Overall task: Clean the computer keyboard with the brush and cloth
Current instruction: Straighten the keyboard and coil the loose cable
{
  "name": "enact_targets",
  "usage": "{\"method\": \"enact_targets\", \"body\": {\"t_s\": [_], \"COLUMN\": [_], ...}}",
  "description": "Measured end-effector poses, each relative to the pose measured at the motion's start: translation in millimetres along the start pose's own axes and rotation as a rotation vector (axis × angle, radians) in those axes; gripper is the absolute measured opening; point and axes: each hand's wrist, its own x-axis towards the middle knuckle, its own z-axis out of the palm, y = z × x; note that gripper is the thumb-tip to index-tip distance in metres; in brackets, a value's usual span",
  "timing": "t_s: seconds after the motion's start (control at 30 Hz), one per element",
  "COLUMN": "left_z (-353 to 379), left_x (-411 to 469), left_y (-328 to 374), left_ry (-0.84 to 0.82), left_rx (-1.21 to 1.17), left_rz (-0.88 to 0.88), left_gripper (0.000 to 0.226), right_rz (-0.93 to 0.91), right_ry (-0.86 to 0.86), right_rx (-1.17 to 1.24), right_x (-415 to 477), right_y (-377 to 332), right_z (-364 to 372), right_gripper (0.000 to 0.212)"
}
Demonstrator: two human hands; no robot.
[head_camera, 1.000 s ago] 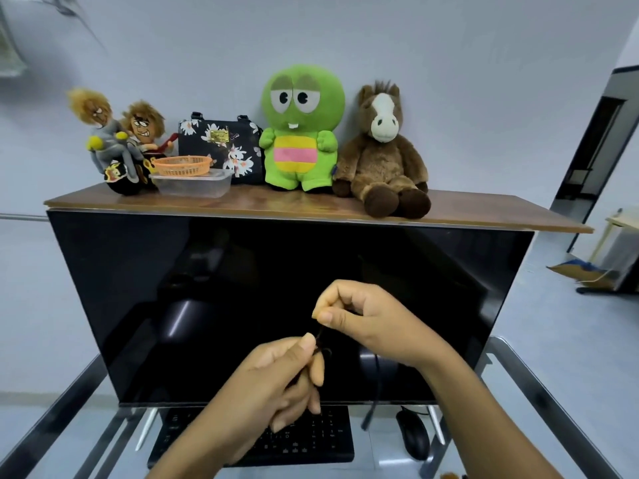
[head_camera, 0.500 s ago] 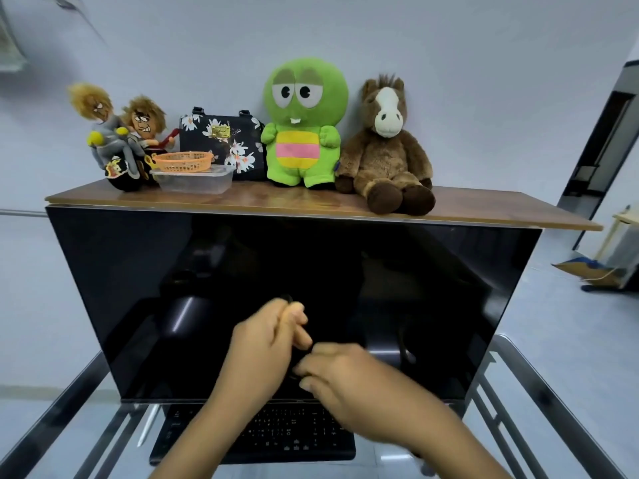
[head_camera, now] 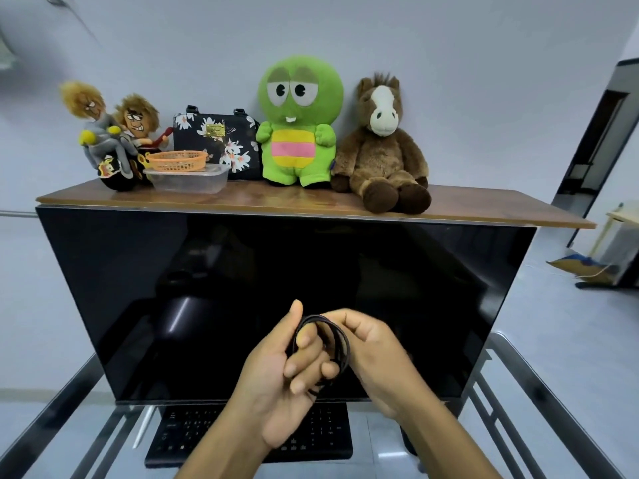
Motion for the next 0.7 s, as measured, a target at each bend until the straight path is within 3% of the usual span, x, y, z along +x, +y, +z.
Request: {"method": "enact_targets", "body": {"t_s": [0.1,0.2,0.27,0.37,0.5,0.57,0.7], "left_z": [-8,-11,-13,-23,-35,-41,-53], "left_x": [7,11,14,17,20,22,34], "left_y": [-3,-11,-17,-21,-23,-27,-48], "left_ry": [0.153,0.227,0.236,0.187,0.132,0.131,0.159], "left_rx": [0.200,0.332,0.457,0.645,0.837,0.896,0.855], "left_rz": [0.092,0.169,0.252,0.357,0.313,0.262,0.114], "left_gripper": [0.048,0.046,0.046,0.043,0.035,0.033,0.030], "right_rz": [0.059,-0.003,-0.012,0.070,0.307,0.326,0.289], "right_ry": [-0.064,-0.105,-0.016,0.022,0.013,0.019,0.103], "right_rx": [0.049,-0.130,-0.162,-0.122,0.308,0.483,0.397], "right_x": [-8,-11,-11,-9,-7,-10,-16], "right_y": [0,-5,-7,-8,0,6,33], "right_z": [-7,-9,-9,-15,-24,-30,-46], "right_gripper": [0.038,0.023,0.014,0.020,0.027,0.028,0.029]}}
